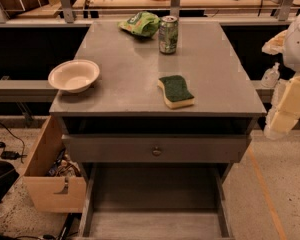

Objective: Place sponge into paper bowl

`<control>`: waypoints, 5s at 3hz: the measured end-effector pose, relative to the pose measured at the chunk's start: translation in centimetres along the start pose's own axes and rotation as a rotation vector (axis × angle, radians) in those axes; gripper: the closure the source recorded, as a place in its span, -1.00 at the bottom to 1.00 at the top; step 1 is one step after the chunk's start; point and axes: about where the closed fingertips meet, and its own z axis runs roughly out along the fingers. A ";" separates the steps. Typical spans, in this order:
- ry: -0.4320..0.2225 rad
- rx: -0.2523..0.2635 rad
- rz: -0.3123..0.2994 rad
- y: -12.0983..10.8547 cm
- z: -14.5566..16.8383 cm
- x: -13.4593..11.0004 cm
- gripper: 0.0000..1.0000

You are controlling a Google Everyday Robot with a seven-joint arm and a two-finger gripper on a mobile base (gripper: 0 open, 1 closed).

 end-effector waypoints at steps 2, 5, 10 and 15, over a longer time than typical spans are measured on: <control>-0.050 0.044 0.064 -1.5 0.6 -0.7 -1.00; -0.150 0.070 0.633 -12.3 6.3 -4.9 -1.00; 0.017 -0.004 0.952 -11.2 12.0 -7.5 -1.00; 0.100 0.044 0.876 -9.2 18.8 -11.2 -1.00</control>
Offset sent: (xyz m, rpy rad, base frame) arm 0.0970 0.0090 -0.0071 0.3227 -0.2294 -0.3216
